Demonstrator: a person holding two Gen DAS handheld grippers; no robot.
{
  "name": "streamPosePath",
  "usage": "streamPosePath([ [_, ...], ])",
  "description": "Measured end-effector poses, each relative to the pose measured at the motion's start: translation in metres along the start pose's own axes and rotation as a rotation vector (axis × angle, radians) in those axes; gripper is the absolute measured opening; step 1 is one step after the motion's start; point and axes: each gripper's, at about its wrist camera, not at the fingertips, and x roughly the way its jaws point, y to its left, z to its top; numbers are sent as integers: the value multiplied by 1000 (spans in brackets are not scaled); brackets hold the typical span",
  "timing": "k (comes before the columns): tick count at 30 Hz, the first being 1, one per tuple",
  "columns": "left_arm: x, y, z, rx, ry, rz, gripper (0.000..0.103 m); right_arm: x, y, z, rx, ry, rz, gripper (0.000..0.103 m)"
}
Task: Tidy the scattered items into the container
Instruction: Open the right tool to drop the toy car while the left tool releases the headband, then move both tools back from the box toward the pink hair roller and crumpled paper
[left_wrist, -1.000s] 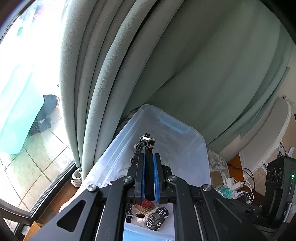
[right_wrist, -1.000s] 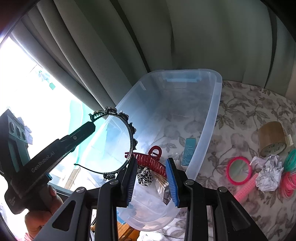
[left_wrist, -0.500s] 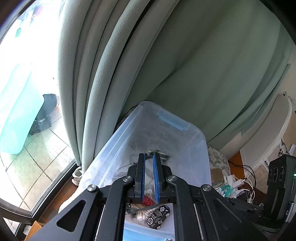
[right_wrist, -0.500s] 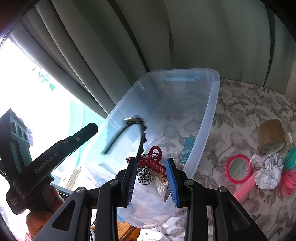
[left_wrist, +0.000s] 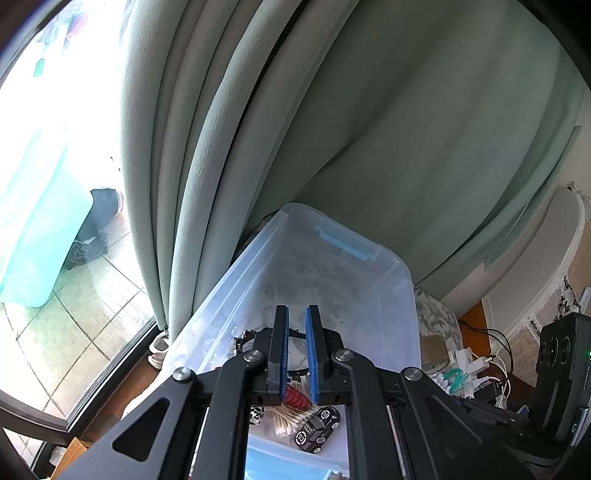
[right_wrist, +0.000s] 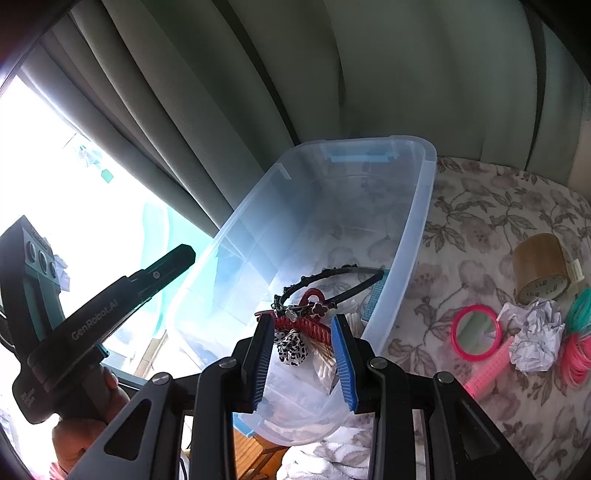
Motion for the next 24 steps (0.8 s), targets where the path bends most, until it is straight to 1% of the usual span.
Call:
streamPosePath([
  [4, -4, -9, -1, 19, -8, 1, 10, -8, -5, -4, 15, -13, 5, 35],
  [7, -5, -18, -2, 38, -14, 0, 23, -16, -10, -7, 30, -26, 8, 35],
  [12, -13, -40, -3, 84, -23, -11, 25, -32, -22, -12, 62, -55, 11, 35],
  [13, -14, -45, -4, 92, -25, -13, 26, -36, -26, -14, 70, -62, 13, 35],
  [16, -17, -60, -6, 117, -31, -19, 37, -48, -36, -19, 98, -87, 16, 35],
  [17, -18, -65, -7, 127, -31, -22, 38, -53, -40, -20, 108, -96, 16, 35],
  [24, -25, -108, -20, 220, -25, -55, 40, -86, -74, -34, 186, -158, 15, 35],
])
